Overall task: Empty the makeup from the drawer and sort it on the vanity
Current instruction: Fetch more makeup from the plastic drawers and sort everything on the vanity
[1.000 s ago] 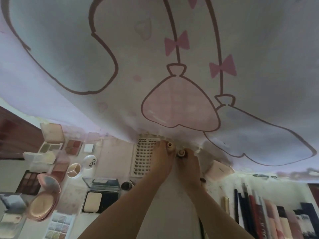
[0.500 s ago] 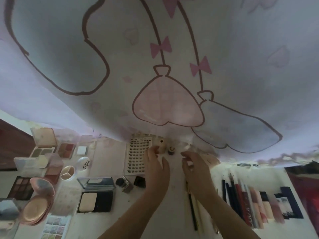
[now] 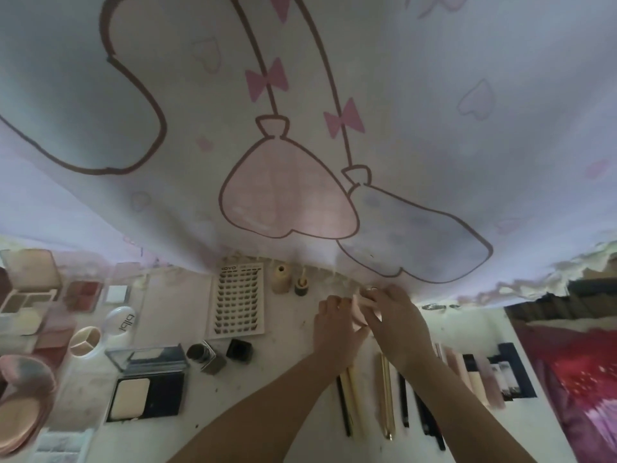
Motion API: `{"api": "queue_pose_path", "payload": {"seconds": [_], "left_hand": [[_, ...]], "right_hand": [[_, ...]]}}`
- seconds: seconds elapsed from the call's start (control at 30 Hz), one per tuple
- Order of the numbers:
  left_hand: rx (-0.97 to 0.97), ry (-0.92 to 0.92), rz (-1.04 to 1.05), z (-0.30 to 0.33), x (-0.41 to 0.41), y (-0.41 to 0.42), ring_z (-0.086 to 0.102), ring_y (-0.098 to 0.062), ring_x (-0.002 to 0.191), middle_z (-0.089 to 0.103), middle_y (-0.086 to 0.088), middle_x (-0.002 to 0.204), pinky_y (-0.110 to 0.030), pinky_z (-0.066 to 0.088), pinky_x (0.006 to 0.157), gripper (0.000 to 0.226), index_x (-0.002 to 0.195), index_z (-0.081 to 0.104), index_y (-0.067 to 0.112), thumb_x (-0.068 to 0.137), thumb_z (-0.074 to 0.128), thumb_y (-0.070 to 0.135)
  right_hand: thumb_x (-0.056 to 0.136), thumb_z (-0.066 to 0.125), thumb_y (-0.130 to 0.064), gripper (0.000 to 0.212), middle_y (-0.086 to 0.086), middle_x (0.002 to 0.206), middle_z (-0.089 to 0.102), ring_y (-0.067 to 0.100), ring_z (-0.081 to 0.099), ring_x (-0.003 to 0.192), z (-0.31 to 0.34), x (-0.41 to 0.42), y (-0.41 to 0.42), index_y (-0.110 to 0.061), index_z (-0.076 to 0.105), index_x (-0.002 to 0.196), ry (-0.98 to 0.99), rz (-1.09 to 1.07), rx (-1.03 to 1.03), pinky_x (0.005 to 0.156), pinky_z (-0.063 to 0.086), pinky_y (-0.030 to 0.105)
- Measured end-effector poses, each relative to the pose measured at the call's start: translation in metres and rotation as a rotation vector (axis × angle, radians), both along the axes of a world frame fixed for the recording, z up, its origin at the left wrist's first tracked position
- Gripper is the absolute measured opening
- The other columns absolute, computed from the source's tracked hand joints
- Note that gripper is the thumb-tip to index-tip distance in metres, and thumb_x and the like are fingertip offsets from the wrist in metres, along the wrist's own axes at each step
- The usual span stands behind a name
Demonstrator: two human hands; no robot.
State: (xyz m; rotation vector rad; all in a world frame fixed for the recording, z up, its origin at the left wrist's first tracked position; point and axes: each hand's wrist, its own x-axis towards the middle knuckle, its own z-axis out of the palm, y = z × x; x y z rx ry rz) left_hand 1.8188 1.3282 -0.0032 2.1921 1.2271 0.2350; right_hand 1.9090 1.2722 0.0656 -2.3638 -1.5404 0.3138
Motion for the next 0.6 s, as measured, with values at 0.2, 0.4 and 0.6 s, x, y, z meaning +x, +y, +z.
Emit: {"api": "queue_pose_path", "payload": {"seconds": [0.2,0.4,0.6], "left_hand": [[-0.211,-0.324,0.052,0.037,-0.032,0.003,0.055,-0.012,0.094,0.056,0.010,0.100,-0.027,0.046,0.080,0.042,0.114,0.051,0.025,0.079,0.068,0.041],[-0.446,-0.768,0.148,0.101,-0.099,0.006,0.061,0.003,0.079,0.062,0.013,0.093,-0.014,0.050,0.066,0.033,0.100,0.053,0.037,0.080,0.071,0.019],[-0.570,-0.917,0.220,0.132,-0.155,-0.004,0.062,-0.019,0.098,0.065,-0.005,0.106,-0.031,0.055,0.082,0.020,0.113,0.059,0.025,0.093,0.055,0.022]], "right_hand": [[0.089,0.062,-0.014,0.007,-0.007,0.084,0.061,0.010,0.058,0.077,0.048,0.000,-0.004,-0.019,0.067,0.087,0.251,-0.072,0.225,0.068,0.040,0.010],[0.090,0.060,-0.018,0.022,0.011,0.101,0.065,0.016,0.066,0.081,0.085,-0.011,-0.006,-0.004,0.062,0.108,1.037,-0.248,0.022,0.062,0.052,0.020],[0.090,0.059,-0.012,0.015,0.015,0.090,0.069,0.021,0.070,0.077,0.081,-0.100,-0.014,0.000,0.060,0.099,1.468,-0.112,-0.074,0.067,0.056,0.028]]}}
